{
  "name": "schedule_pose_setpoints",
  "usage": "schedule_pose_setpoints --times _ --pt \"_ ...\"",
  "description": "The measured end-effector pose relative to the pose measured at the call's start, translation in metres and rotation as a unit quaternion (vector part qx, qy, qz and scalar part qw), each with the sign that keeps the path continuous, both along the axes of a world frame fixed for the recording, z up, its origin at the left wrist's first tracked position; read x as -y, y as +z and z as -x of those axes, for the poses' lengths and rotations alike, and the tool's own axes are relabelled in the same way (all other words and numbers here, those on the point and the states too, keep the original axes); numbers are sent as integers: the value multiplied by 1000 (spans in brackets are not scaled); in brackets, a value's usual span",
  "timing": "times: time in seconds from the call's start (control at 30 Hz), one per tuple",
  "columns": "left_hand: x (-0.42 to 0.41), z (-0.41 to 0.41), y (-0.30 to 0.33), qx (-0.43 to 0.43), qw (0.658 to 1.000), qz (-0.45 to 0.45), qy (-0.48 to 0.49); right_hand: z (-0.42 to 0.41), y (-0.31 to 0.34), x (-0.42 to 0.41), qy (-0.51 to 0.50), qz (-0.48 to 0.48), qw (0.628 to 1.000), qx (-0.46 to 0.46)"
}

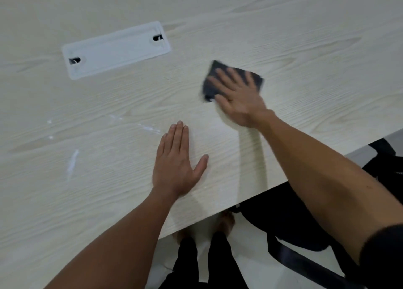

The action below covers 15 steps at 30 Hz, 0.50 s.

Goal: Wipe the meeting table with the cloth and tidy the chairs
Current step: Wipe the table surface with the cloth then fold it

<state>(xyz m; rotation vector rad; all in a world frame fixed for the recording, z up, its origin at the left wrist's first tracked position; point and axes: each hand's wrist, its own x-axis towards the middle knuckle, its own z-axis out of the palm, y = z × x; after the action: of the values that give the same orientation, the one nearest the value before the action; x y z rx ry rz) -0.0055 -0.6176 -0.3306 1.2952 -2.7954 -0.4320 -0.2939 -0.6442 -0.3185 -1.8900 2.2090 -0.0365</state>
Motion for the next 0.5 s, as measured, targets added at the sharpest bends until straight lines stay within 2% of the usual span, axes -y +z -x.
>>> schedule_pose_setpoints --times 0.07,0.1,0.2,0.27,0.3,0.33,0.4,0.5 --pt "0 0 1 1 1000 0 2 21 3 -30 -168 -12 986 -1" --pt "0 0 1 0 1000 0 3 24 4 -42 -259 -17 966 6" --pt "0 -4 1 -14 1000 -6 5 -10 3 -52 -500 -11 866 16" --pt "-1 -8 3 -41 999 -16 -4 -48 4 -32 -588 -8 808 34" --pt "-2 -13 6 -61 998 -10 -9 -67 5 -17 -599 -6 800 41" --pt "-3 -20 8 -77 997 2 -14 -85 6 -1 -592 -5 804 49" --pt "-7 -40 10 -83 996 31 3 -121 7 35 -544 -2 837 61" --pt "-11 -72 5 -25 995 41 89 -170 2 78 -389 8 919 64"
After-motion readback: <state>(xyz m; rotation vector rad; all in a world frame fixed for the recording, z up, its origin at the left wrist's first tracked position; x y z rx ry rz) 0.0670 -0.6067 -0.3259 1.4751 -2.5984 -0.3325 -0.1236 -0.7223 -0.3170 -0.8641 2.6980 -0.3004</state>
